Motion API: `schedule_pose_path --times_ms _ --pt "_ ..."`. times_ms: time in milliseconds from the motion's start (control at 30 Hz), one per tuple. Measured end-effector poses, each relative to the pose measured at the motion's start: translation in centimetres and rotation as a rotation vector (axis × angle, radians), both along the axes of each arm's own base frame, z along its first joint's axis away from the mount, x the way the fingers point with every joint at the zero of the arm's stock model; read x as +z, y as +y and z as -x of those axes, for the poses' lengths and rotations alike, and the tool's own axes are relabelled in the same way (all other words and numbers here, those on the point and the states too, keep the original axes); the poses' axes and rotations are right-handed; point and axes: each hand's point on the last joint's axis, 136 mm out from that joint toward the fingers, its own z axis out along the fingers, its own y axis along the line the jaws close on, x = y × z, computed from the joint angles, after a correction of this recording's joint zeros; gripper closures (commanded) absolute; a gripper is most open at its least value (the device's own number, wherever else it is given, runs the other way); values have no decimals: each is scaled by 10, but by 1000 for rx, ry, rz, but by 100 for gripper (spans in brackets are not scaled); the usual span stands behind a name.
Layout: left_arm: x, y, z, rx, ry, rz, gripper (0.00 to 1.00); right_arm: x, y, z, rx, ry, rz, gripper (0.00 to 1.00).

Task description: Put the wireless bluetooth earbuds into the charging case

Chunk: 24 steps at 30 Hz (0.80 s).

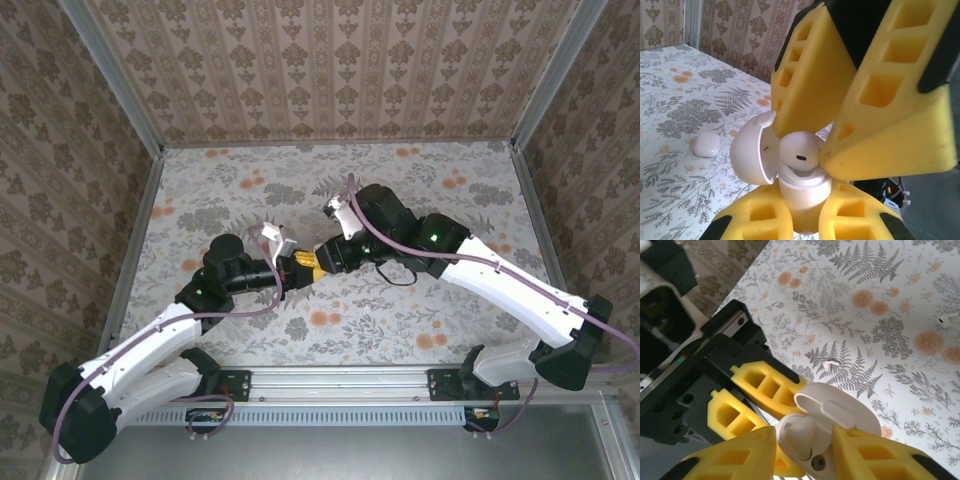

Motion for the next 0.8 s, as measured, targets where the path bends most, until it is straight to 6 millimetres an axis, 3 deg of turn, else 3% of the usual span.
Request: schedule_pose_path --times_ms 200,800 --pt "-2 2 1 4 -7 -13 100 -1 2 1 14 -4 12 81" --pt "1 1 2 0 -35 -5 100 18 -5 0 -19 -69 -24 85"
